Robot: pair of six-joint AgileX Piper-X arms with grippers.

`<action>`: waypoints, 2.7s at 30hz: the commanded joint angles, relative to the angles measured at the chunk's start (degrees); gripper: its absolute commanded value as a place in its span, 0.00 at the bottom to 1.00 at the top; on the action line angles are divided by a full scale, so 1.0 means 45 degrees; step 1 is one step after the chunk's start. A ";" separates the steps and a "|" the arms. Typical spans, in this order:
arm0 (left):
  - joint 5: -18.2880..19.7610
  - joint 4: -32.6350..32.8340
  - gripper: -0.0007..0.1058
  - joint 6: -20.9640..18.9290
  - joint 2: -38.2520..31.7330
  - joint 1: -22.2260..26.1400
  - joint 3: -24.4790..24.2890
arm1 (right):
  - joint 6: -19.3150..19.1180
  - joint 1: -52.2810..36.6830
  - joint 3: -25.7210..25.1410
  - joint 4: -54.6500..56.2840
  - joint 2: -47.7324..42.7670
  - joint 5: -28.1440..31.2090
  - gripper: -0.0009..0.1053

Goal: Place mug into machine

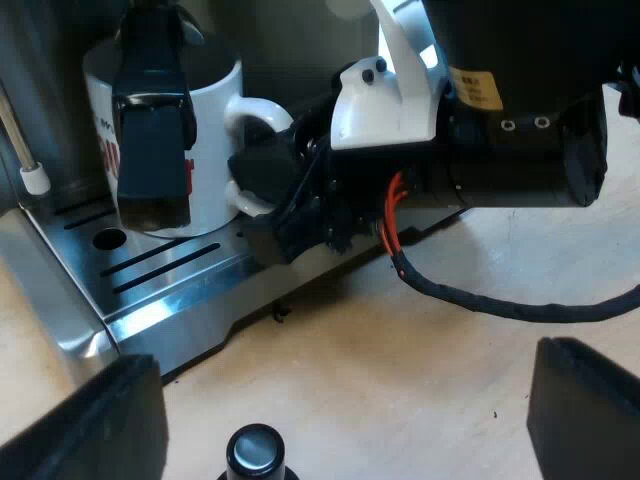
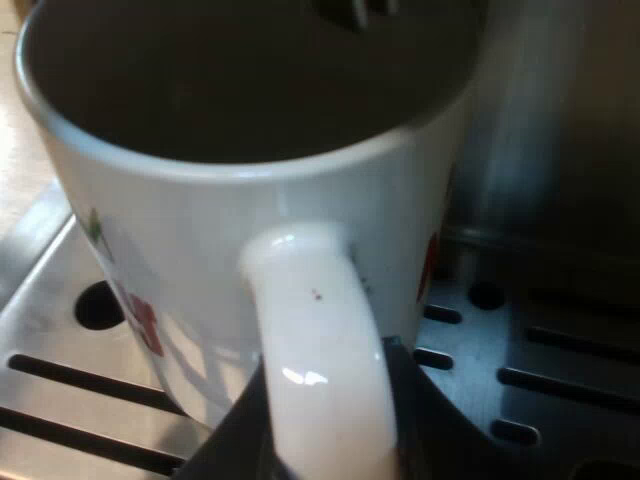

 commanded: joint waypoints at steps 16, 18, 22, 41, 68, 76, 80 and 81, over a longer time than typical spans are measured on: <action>0.0181 -0.0216 0.77 -0.0022 -0.0012 -0.0036 -0.0016 | -0.0063 0.0000 -0.0236 -0.0461 -0.0172 0.0396 0.14; 0.0181 -0.0216 0.77 -0.0144 -0.0012 -0.0036 -0.0016 | -0.0063 0.0000 -0.0236 -0.0461 -0.0172 0.0285 0.38; 0.0316 -0.0190 0.77 -0.0309 -0.0012 -0.0036 -0.0016 | -0.0063 0.0052 -0.0236 -0.0461 -0.0294 0.0285 0.52; 0.0173 0.0835 0.77 -0.0309 -0.0043 -0.0036 -0.1574 | 0.1312 0.1724 -0.0236 0.4186 -0.2538 0.2365 0.55; 0.0173 0.3147 0.77 -0.1104 -0.3549 -0.0036 -0.2720 | 0.0831 0.3151 -0.0236 0.5820 -0.5997 0.2441 0.37; 0.0173 0.3147 0.77 -0.1104 -0.3551 -0.0036 -0.2720 | -0.0594 0.3137 -0.0236 0.4527 -0.5965 0.2441 0.10; 0.0173 0.3147 0.77 -0.1104 -0.3551 -0.0036 -0.2720 | -0.0540 0.2886 -0.0236 0.3692 -0.5881 0.2261 0.01; 0.0173 0.3147 0.77 -0.1104 -0.3551 -0.0036 -0.2720 | -0.0540 0.2769 -0.0236 0.3374 -0.5805 0.2168 0.01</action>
